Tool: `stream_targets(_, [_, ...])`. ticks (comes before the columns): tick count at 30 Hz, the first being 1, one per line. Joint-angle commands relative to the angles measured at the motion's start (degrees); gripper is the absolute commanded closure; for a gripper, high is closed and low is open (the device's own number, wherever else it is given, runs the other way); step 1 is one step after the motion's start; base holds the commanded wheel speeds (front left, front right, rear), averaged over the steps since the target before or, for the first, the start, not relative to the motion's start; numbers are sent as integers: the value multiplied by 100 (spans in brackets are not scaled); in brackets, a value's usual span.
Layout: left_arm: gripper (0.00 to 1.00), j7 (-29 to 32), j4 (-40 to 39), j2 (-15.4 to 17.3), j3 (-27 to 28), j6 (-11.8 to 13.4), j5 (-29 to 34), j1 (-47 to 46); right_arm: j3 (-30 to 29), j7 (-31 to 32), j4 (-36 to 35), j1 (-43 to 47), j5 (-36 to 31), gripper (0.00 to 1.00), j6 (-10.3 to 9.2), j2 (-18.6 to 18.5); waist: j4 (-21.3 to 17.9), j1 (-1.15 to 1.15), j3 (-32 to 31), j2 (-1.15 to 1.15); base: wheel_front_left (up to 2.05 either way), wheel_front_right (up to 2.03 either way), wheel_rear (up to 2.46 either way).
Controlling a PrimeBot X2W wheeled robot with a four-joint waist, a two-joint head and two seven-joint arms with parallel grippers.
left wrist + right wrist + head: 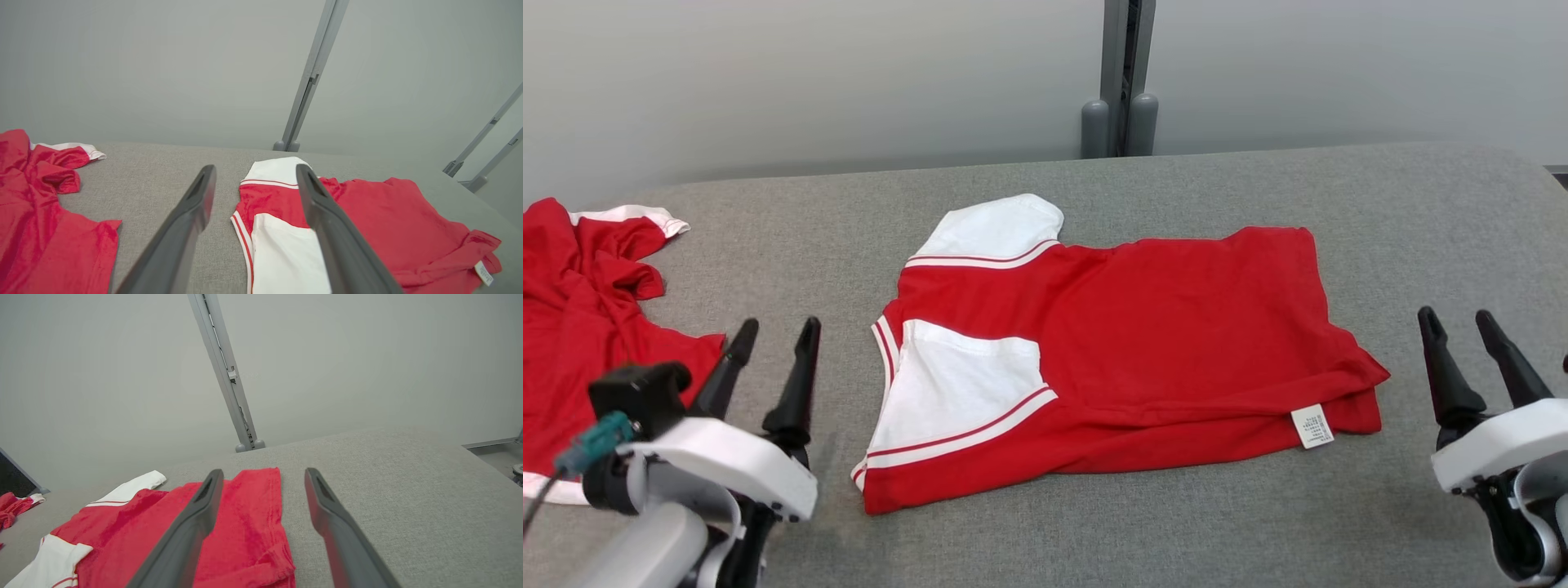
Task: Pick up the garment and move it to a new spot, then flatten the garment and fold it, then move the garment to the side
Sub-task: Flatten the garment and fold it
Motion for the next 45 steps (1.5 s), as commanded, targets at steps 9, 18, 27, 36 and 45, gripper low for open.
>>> stream_targets(9, [0, -54, 165, -718, 493, 396, 765, 1009, 182, 444, 836, 165, -368, 0, 2, 96, 23, 0, 110, 0, 0, 0, 0])
stream_targets(18, [0, -55, 783, -1164, 520, 268, 1148, 1006, 449, 657, 1393, -117, -297, 0, 2, 69, 65, 0, 191, 0, 0, 0, 0])
stream_targets(27, [0, 445, 1721, -1588, 155, -220, 914, 728, 695, 845, 1909, -518, -88, 0, 2, 42, 117, 0, 349, 0, 0, 0, 0])
stream_targets(36, [0, 983, 2106, -1692, 23, -522, 664, 571, 1050, 969, 2271, -729, 175, 0, 2, 39, 132, 0, 492, 0, 0, 0, 0])
stream_targets(45, [100, 1028, 2192, -1673, 7, -607, 639, 462, 1344, 952, 2537, -836, 414, 100, 1, 35, 165, 0, 492, 0, 0, 0, 0])
